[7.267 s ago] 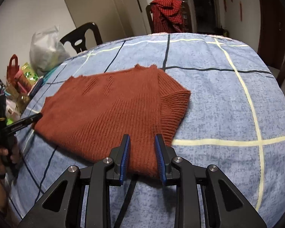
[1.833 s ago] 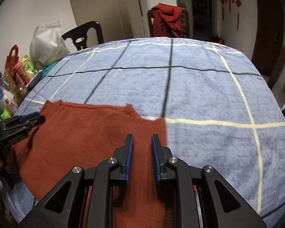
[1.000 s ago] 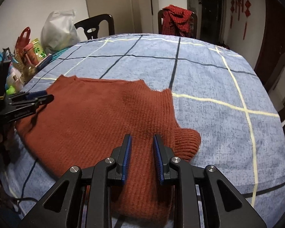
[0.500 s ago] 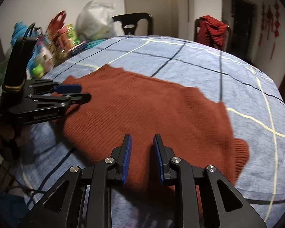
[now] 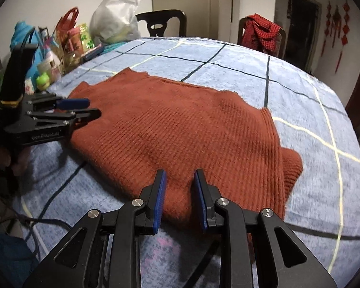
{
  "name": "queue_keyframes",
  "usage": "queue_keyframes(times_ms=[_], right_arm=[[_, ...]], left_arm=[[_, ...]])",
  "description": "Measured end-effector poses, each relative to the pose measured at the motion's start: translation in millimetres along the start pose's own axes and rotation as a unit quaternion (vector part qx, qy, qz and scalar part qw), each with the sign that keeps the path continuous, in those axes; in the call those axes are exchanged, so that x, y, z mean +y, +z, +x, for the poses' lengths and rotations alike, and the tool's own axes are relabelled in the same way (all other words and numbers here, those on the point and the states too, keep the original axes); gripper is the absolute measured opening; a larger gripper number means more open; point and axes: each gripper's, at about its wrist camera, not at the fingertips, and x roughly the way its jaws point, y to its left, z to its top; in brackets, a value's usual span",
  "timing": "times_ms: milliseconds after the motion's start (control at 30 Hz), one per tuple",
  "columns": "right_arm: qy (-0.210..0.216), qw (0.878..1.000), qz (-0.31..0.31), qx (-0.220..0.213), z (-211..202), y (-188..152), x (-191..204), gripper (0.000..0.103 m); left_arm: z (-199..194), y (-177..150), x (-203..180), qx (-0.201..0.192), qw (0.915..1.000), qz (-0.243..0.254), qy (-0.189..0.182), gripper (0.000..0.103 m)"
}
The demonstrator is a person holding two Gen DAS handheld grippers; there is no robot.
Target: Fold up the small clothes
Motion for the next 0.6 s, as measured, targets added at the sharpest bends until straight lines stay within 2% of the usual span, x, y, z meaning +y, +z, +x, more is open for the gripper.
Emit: queue_keyframes(times_ms=[133, 300, 433, 600], right_arm=[[-0.026, 1.0, -0.007, -0.007, -6.8, 2.7, -3.2, 0.025], [-0.056, 0.998, 0.029, 0.006, -3.0, 0.9, -27.7, 0.025], [-0.047, 0.997, 0.066, -0.001, -8.1, -0.2, -43.5, 0.025], [-0.058, 0.995, 0.079, -0.014, -14.8, 2.2, -49.4, 0.025]], left_arm=[[-0.6, 0.0, 0.0, -0.001, 1.0, 0.001, 0.0, 0.044], [-2.0, -0.2, 3.2, -0.003, 1.0, -0.003, 0.0, 0.044], [-4.6, 1.5, 12.7, -0.007, 0.9999, -0.011, 0.006, 0.044], [-7.2, 6.4, 32.2, -0.015, 0.999, -0.031, 0.027, 0.044]])
